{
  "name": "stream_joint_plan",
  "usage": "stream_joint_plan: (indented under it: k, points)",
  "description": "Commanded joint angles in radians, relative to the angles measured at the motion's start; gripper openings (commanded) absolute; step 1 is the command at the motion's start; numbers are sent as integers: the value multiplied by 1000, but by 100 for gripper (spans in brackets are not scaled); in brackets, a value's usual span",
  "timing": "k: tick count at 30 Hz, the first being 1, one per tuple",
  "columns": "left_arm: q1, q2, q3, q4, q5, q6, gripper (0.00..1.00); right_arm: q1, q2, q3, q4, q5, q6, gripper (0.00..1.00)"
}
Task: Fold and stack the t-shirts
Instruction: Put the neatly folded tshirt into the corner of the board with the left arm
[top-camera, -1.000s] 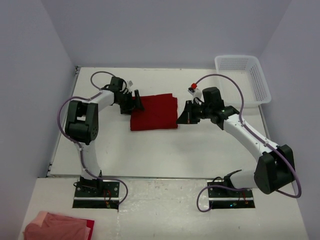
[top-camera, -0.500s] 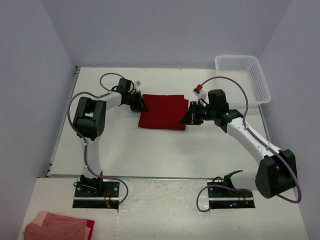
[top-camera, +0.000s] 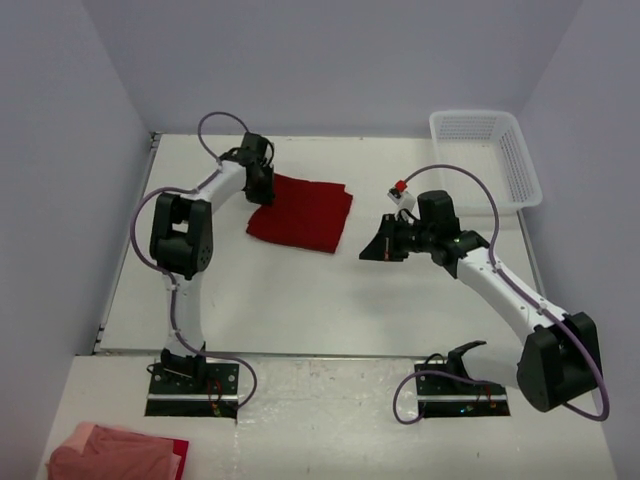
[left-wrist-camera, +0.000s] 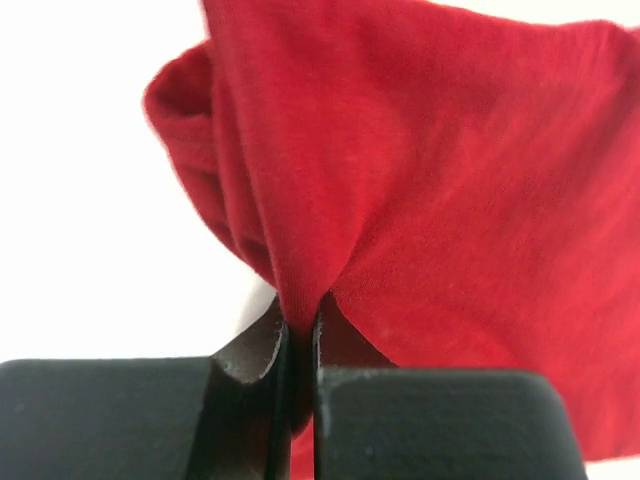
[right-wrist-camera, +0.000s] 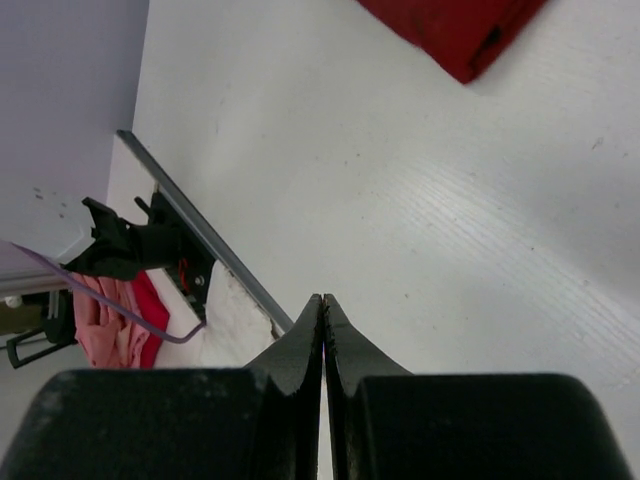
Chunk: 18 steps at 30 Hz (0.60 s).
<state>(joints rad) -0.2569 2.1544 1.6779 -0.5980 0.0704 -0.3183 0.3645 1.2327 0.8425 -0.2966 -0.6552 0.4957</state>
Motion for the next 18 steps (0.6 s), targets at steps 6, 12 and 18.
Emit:
stream_joint_plan:
  k: [6, 12, 18]
  points:
    - [159, 108, 275, -151, -362, 283, 0, 103, -136, -6, -75, 75, 20, 0]
    - [254, 194, 368, -138, -469, 354, 0, 133, -233, -26, -140, 97, 23, 0]
    - [314, 243, 424, -45, -543, 373, 0, 139, -251, -25, -171, 71, 3, 0]
